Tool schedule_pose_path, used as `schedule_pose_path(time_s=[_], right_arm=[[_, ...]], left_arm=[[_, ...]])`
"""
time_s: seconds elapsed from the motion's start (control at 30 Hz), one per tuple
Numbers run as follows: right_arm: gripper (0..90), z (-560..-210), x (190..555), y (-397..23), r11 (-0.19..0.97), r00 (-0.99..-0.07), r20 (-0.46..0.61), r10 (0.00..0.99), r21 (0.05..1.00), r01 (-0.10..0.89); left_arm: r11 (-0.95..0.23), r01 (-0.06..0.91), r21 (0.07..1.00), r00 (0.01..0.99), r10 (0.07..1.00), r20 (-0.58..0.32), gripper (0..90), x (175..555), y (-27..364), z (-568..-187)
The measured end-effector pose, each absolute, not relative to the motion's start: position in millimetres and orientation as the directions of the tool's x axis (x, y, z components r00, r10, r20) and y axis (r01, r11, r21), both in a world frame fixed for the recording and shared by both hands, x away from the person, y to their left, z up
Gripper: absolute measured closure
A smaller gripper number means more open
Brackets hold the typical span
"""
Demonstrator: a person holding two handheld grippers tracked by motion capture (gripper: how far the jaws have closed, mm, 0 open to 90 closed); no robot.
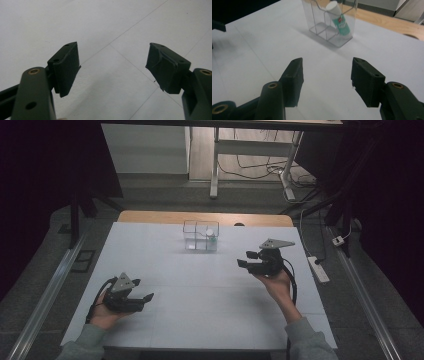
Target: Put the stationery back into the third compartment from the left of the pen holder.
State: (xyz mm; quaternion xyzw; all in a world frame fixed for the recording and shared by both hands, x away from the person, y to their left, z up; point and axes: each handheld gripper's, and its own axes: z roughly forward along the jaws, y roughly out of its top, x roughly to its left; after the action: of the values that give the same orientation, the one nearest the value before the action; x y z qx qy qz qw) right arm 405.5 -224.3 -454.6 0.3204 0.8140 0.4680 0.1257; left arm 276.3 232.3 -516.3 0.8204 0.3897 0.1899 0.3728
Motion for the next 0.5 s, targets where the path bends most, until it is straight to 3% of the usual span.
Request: schedule_pose_path(time_s=[0.5], right_arm=[[42.1, -480.1, 357.8, -269.5, 0.367, -0.739, 0.083, 0.668, 0.828, 0.425]], left_arm=[[-0.416, 0.504, 0.757, 0.617, 0.787, 0.021, 26.3, 277.3, 233.6, -517.0]])
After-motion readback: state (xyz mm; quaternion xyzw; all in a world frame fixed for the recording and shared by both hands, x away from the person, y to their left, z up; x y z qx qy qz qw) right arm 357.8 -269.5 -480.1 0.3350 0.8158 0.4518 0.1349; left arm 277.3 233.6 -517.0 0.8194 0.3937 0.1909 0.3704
